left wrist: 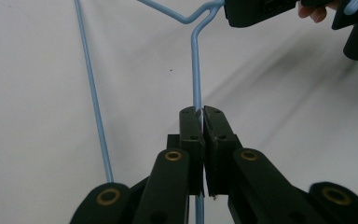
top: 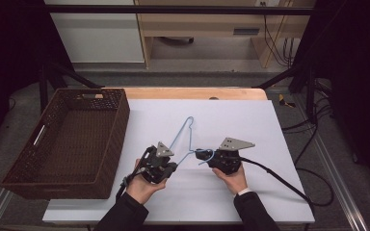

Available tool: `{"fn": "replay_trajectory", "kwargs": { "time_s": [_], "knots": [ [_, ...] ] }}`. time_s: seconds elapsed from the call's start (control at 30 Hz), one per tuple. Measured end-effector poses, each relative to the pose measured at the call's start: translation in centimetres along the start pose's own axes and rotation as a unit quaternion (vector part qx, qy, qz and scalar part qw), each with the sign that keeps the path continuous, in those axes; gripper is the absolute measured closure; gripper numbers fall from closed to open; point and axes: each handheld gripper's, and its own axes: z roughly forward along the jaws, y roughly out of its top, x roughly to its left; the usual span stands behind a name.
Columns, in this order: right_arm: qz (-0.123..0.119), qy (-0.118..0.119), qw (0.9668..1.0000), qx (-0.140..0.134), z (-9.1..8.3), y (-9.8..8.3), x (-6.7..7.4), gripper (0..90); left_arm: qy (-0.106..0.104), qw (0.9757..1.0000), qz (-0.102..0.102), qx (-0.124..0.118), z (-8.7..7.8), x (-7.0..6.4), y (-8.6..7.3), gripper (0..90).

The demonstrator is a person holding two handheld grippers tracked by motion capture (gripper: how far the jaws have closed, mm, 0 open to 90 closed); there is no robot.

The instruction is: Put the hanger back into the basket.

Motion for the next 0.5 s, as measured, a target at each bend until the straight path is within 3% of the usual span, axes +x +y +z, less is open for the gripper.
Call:
{"fn": "replay_trajectory", "kwargs": {
  "time_s": [0.27,0.37,0.5],
  "knots": [
    [0.003,0.007,1.0000,0.004,-0.04,0.01,0.10,86.0,-0.005,0.9999,0.006,0.013,0.64,-0.27,-0.14,87.0],
    [0.002,0.007,1.0000,0.004,-0.04,0.02,0.15,86.0,-0.005,0.9999,0.013,0.005,0.79,-0.36,-0.09,85.8],
    [-0.002,0.006,1.0000,0.004,-0.01,-0.02,0.23,86.1,0.004,0.9997,0.022,-0.004,0.70,-0.40,0.37,69.6]
  ]
}}
